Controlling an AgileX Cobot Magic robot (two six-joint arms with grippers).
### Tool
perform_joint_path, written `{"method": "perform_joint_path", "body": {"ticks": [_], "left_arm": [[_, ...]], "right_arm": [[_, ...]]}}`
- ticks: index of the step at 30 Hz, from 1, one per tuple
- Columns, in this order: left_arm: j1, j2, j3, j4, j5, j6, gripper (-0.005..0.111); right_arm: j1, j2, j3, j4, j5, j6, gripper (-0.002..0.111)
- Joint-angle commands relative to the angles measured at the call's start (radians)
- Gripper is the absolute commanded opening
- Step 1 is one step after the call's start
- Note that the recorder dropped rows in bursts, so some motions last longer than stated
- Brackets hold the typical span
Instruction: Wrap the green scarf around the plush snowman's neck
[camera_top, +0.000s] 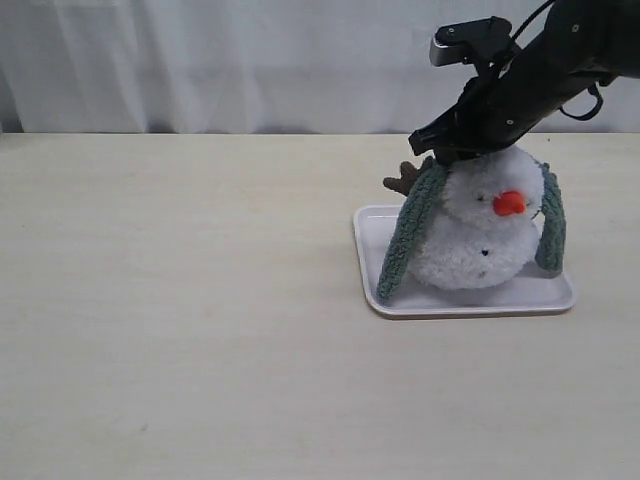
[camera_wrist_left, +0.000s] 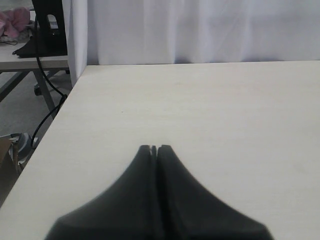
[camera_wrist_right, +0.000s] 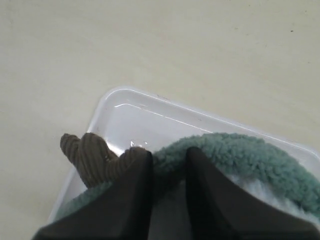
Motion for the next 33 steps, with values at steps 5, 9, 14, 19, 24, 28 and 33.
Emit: {"method": "perform_joint_path", "body": {"ticks": [5,9,14,19,24,28,33], "left_arm": [[-0.009,-0.002,0.002,-0.005,-0.012,-0.004,0.000],[-0.009,-0.002,0.002,-0.005,-0.012,-0.004,0.000],[-0.009,-0.002,0.002,-0.005,-0.012,-0.004,0.000],[-0.009,-0.002,0.002,-0.005,-0.012,-0.004,0.000],[-0.009,-0.002,0.002,-0.005,-0.012,-0.004,0.000],[-0.009,-0.002,0.002,-0.005,-0.012,-0.004,0.000],[-0.009,-0.002,0.002,-0.005,-0.012,-0.004,0.000]], "right_arm": [[0.000,0.054,-0.006,0.003,-0.009,0.005,0.023],[0.000,0.054,-0.009,0.003,-0.004,0.005,0.023],[0.000,0.014,-0.036,0.012,0.042,0.005,0.023],[0.000,-0.049,-0.047,0.134,0.070,-0.063,0.023],[0.013,-0.084,-0.047,0.297,0.138,-0.254,0.025],[0.074,-0.083,-0.045,0.234,0.180,-0.249,0.040],[0.174,-0.083,-0.045,-0.017,0.231,0.020,0.043]]}}
